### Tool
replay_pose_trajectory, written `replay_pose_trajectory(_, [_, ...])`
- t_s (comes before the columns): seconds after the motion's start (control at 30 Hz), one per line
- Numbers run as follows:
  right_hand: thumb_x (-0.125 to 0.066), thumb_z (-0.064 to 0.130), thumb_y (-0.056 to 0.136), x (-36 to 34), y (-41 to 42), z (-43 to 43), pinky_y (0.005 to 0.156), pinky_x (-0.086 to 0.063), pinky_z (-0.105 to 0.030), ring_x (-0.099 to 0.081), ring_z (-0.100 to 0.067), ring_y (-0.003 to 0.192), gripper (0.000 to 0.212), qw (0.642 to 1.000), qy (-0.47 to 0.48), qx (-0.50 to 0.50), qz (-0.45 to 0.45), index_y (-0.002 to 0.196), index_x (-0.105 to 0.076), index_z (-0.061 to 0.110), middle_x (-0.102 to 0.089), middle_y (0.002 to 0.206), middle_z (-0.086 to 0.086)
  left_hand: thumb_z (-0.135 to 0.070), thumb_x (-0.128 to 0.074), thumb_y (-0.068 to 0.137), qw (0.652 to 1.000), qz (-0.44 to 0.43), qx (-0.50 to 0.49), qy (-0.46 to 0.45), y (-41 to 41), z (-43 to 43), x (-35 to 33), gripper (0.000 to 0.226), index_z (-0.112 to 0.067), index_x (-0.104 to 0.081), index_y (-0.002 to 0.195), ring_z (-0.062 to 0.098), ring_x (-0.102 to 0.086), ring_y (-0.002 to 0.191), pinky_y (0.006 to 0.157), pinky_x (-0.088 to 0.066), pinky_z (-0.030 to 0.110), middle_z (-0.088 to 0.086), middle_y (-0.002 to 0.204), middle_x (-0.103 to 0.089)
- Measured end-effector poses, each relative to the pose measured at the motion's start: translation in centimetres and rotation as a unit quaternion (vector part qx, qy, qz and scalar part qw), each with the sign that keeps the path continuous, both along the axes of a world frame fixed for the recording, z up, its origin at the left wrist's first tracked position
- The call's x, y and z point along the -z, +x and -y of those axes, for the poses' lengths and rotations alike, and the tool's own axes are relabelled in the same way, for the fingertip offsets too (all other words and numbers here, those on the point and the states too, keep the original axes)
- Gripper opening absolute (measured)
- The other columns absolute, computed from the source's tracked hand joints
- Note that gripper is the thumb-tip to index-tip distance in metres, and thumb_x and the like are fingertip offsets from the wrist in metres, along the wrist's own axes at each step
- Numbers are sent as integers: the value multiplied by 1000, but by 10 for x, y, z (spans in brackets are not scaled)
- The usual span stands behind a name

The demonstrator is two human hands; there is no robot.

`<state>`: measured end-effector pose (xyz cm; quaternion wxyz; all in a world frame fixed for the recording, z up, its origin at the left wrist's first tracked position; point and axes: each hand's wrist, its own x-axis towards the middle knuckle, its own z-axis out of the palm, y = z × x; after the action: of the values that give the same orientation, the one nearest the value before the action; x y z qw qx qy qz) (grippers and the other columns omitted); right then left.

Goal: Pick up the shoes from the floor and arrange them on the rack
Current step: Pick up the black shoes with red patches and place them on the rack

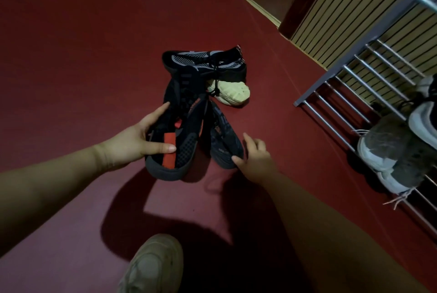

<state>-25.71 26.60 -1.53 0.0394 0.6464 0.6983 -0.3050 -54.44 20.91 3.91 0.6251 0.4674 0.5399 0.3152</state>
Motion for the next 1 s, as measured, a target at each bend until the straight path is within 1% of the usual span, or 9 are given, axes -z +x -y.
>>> replay_pose_trajectory(0.07, [-55,41,91,-5,11,-2,109,-28,-38,-29,-35,135,75,999,9,36,-14,151,-10,33,-17,153,-11,-55,-87,42,1000,4,27,-2,14,-3,-2,110,-58,-22,131,-24,-43,111,88,-44,6,-39,127,-36])
replay_pose_trajectory(0.17, [-53,40,92,-15,35,-4,109,-27,-38,-28,-31,136,73,997,17,74,-28,150,-10,35,-15,154,-7,-20,-76,70,999,-8,49,18,44,-13,-3,95,-51,-18,137,-18,-36,119,92,-39,5,-35,133,-29])
replay_pose_trajectory(0.27, [-54,40,92,-26,67,3,110,-27,-38,-29,-30,136,73,994,35,101,-28,150,-10,35,-15,154,-5,-4,-69,79,995,-11,96,39,80,-25,0,92,-46,-15,140,-35,-34,101,75,-38,-5,-42,123,-25])
replay_pose_trajectory(0.33, [-55,40,91,-32,92,13,110,-29,-39,-31,-31,136,74,991,53,118,-33,150,-11,33,-16,154,-6,-2,-68,79,990,-6,136,42,106,-32,2,93,-45,-15,141,-38,-37,95,74,-40,-3,-42,121,-28])
replay_pose_trajectory(0.67, [-56,38,91,-43,222,118,112,-30,-43,-32,-32,137,76,946,63,316,-44,151,-11,27,-18,152,-14,-6,-73,75,941,8,331,71,258,-42,22,95,-56,-19,135,-36,-35,103,82,-36,-5,-45,125,-30])
replay_pose_trajectory(0.77, [-55,38,92,-50,257,150,116,-21,-36,-22,-31,142,78,912,42,404,-62,152,-6,24,-12,155,-16,-32,-82,64,914,46,394,85,308,-32,25,91,-60,-27,131,-27,-42,110,88,-39,-1,-49,120,-44])
replay_pose_trajectory(0.83, [-52,41,93,-59,287,168,116,-19,-34,-20,-30,143,79,891,14,450,-61,151,-1,27,-6,156,-14,-55,-85,50,892,50,443,77,339,-24,26,93,-67,-34,126,-14,-42,122,91,-40,4,-41,130,-43])
replay_pose_trajectory(0.93, [-49,41,95,-80,338,192,117,-20,-35,-21,-29,143,78,882,-8,472,-9,151,2,27,-1,157,-13,-32,-89,57,865,74,490,84,379,-17,37,94,-66,-36,127,-1,-38,133,97,-40,11,-32,142,-37])
replay_pose_trajectory(1.0, [-47,43,95,-96,373,208,117,-19,-36,-19,-30,143,76,874,-11,485,25,151,2,28,1,158,-12,-28,-89,58,849,78,515,88,405,-12,38,96,-65,-35,129,0,-38,133,101,-41,18,-32,141,-38])
